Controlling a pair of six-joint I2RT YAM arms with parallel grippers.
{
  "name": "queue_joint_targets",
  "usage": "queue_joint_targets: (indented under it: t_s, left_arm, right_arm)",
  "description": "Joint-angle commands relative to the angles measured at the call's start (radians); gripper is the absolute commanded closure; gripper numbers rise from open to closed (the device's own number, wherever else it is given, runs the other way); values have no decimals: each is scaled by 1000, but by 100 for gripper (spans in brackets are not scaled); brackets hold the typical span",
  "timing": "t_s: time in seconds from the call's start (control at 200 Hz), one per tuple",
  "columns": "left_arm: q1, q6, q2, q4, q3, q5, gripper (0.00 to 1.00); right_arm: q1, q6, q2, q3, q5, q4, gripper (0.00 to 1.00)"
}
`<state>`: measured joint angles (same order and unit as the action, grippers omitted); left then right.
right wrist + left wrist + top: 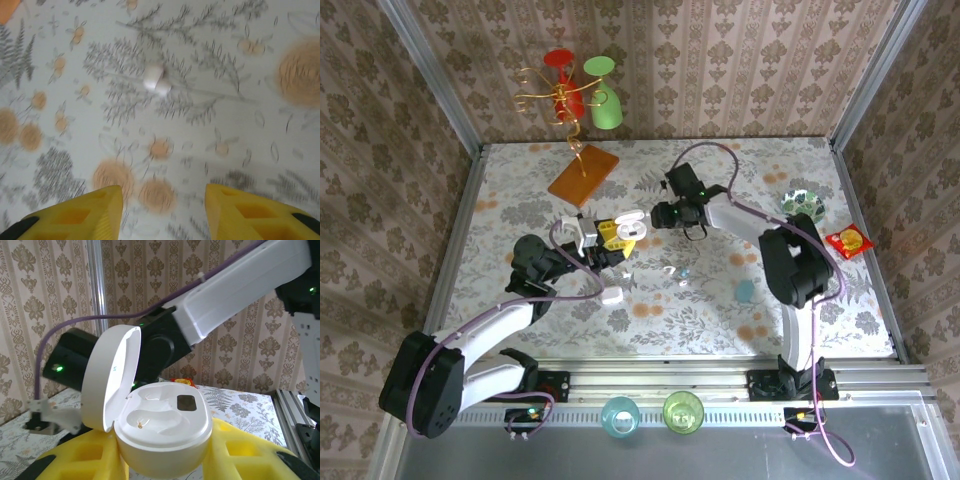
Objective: Insert wireless bluetooth earbuds into charging case
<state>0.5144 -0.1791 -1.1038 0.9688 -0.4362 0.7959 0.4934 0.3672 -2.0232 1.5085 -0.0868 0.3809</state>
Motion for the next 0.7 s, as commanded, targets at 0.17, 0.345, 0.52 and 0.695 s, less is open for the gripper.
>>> queue_joint_targets:
  t_s: [0.17, 0.345, 0.52, 0.695]
  left_arm:
    - [-7, 13, 14, 19, 8, 8, 71]
    - [-7, 6, 13, 28, 13, 12, 71]
    - [-7, -3, 19, 38, 14, 16, 71]
    - [-7, -11, 18, 46, 18, 19, 71]
  right_arm:
    - [64, -40, -216, 301, 244, 210, 56]
    - [92, -63, -323, 463, 314, 283, 59]
    - [111, -99, -416, 604, 371, 357, 61]
    - [116, -117, -489, 720, 408, 414, 64]
